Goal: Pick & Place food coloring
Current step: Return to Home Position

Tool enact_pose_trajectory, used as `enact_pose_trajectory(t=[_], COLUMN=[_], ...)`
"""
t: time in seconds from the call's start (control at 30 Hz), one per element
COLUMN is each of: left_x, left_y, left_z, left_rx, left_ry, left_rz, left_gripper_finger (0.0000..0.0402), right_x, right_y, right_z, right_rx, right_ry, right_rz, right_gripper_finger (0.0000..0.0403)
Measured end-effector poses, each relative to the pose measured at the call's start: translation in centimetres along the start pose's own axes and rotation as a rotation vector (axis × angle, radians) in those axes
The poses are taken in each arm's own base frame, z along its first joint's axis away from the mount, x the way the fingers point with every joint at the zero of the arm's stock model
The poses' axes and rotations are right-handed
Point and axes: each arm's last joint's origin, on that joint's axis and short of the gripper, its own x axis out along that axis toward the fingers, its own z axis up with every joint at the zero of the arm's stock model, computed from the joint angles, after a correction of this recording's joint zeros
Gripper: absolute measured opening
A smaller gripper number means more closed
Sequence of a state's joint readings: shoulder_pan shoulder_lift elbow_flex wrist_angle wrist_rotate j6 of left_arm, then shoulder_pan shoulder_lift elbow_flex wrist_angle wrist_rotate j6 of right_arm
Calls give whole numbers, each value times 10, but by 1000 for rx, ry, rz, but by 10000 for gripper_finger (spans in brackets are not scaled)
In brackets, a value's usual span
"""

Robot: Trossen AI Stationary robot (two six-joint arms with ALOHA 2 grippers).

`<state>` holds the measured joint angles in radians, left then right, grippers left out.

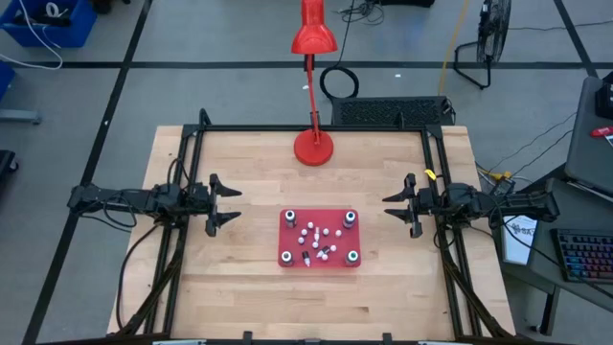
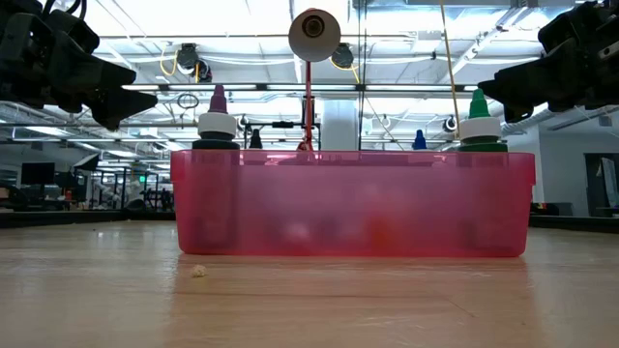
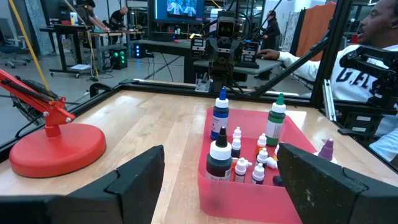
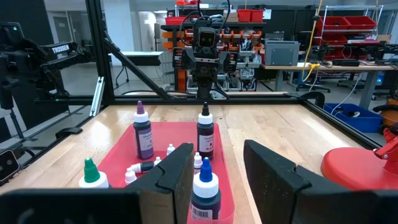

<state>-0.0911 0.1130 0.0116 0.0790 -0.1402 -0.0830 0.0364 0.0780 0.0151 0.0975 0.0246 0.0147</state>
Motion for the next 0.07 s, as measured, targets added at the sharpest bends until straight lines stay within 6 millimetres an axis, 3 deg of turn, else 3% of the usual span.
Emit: enact_pose_trajectory(t=[0.07], left_x=[0], left_y=[0], left_z=[0], left_rx=[0], left_ry=[0], left_rz=[0], left_gripper_finger=[305], right_x=[0], right_y=[0], right_z=[0], right_rx=[0], right_ry=[0], right_rz=[0], right_gripper_finger=[130])
